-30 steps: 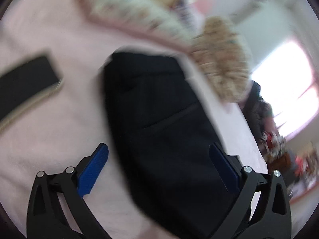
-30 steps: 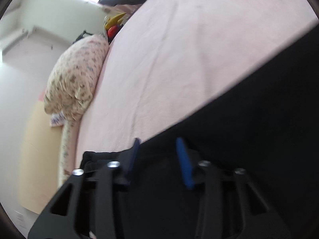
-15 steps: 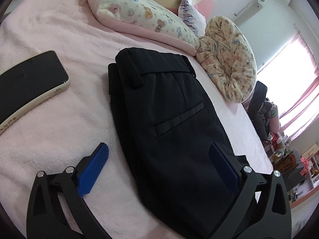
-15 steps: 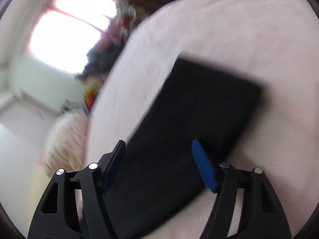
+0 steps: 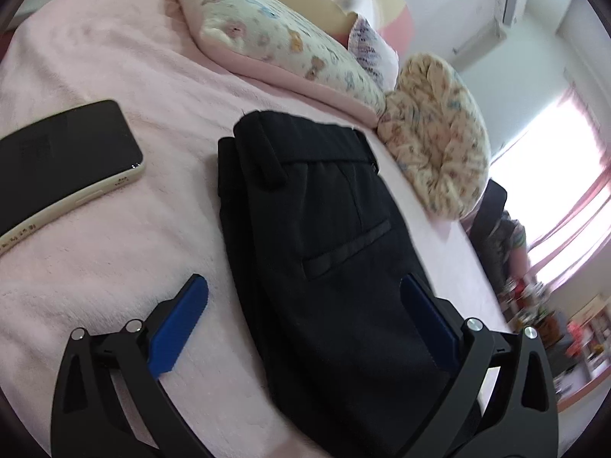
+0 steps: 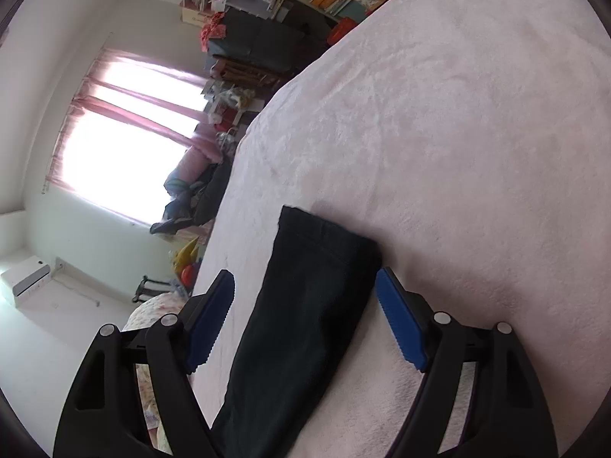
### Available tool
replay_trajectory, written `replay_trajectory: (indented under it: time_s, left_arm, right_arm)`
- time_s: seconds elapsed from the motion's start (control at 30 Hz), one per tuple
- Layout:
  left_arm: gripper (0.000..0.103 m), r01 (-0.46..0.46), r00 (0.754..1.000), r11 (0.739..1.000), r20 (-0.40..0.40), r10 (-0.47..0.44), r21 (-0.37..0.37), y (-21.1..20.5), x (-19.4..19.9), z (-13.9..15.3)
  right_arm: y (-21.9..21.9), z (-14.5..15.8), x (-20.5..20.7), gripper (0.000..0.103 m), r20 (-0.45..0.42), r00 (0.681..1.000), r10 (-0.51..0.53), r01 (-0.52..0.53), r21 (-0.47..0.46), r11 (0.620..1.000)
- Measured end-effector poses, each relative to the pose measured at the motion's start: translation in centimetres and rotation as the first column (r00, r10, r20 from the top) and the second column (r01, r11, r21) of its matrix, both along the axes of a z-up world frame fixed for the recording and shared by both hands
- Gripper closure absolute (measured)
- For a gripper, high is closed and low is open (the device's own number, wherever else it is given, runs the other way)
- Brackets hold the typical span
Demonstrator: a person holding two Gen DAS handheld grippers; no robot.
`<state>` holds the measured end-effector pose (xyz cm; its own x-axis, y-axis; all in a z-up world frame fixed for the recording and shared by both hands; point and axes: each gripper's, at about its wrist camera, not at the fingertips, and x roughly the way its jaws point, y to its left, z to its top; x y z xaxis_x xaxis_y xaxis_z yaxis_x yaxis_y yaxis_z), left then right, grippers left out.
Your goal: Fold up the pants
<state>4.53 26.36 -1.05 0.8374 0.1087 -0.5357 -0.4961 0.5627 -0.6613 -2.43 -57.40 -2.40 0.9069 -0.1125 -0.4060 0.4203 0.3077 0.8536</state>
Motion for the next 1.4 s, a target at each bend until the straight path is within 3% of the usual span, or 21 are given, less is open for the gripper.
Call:
replay_trajectory:
  time_s: [0.1, 0.2, 0.3, 0.5, 0.6, 0.77, 0.87, 0.93, 0.97, 1.1, 1.2, 1.27, 1.3, 1.4]
  left_arm:
    - [0.002, -0.015, 0.998, 0.998, 0.065, 0.018, -0.054, 1.1, -1.3, 0.2]
    - [0.002, -0.021, 0.989, 0.991, 0.140, 0.040, -0.135, 2.7, -2.7, 0.0]
    - [0.002, -0.039, 0.982, 0.987, 0.175, 0.066, -0.156, 3.5, -3.7, 0.0]
    - [0.002, -0.032, 0.986, 0.990, 0.156, 0.053, -0.134, 3.4, -3.6, 0.0]
    - [0.002, -0.027, 0.986, 0.991, 0.158, 0.048, -0.131, 3.1, -3.5, 0.1]
    - [0.002, -0.015, 0.980, 0.993, 0.198, 0.039, -0.120, 2.6, -3.8, 0.6]
    - [0.002, -0.010, 0.978, 0.994, 0.207, 0.033, -0.111, 2.5, -3.9, 0.9]
    - [0.002, -0.007, 0.977, 0.994, 0.209, 0.030, -0.112, 2.5, -3.9, 0.8]
    - [0.002, -0.009, 0.978, 0.994, 0.208, 0.032, -0.110, 2.5, -3.9, 0.8]
    - [0.002, -0.002, 0.978, 0.993, 0.206, 0.026, -0.116, 2.4, -3.8, 0.7]
    - [0.002, 0.008, 0.978, 0.994, 0.209, 0.014, -0.106, 2.1, -3.5, 0.9]
    - [0.002, 0.014, 0.977, 0.996, 0.214, 0.005, -0.088, 1.8, -3.4, 1.1]
    - [0.002, 0.018, 0.976, 0.997, 0.218, 0.000, -0.076, 1.6, -3.4, 1.3]
    - [0.002, 0.028, 0.974, 0.998, 0.226, -0.015, -0.054, 1.2, -3.3, 1.7]
  right_arm:
    - [-0.3, 0.0, -0.1, 0.026, -0.054, 0.999, 0.003, -0.004, -0.019, 1.000]
    - [1.0, 0.5, 1.1, 0.025, -0.182, 0.983, 0.018, -0.029, -0.056, 0.998]
    - [2.1, 0.5, 2.7, 0.024, -0.264, 0.963, 0.054, -0.077, -0.076, 0.994]
    - [1.3, -0.7, 4.8, 0.021, -0.247, 0.963, 0.105, -0.103, 0.023, 0.994]
    - [1.1, -0.8, 5.4, 0.021, -0.233, 0.967, 0.101, -0.098, 0.025, 0.995]
    - [1.0, -0.7, 5.3, 0.023, -0.135, 0.983, 0.127, -0.127, 0.010, 0.992]
    - [1.0, -0.8, 4.8, 0.030, -0.065, 0.980, 0.190, -0.187, 0.053, 0.981]
    - [1.3, -0.6, 4.7, 0.036, -0.153, 0.964, 0.216, -0.208, 0.067, 0.976]
    - [1.9, -0.3, 4.6, 0.035, -0.225, 0.948, 0.223, -0.215, 0.059, 0.975]
    - [3.7, 0.8, 5.3, 0.030, -0.368, 0.905, 0.212, -0.219, 0.021, 0.975]
    - [3.2, 0.4, 7.0, 0.015, -0.358, 0.909, 0.212, -0.212, 0.040, 0.976]
    - [2.6, 0.6, 7.2, 0.015, -0.333, 0.926, 0.179, -0.186, 0.012, 0.983]
    - [2.2, 0.5, 7.2, 0.019, -0.316, 0.935, 0.161, -0.170, -0.003, 0.985]
    - [1.1, -0.3, 6.2, 0.043, -0.265, 0.960, 0.094, -0.101, -0.014, 0.995]
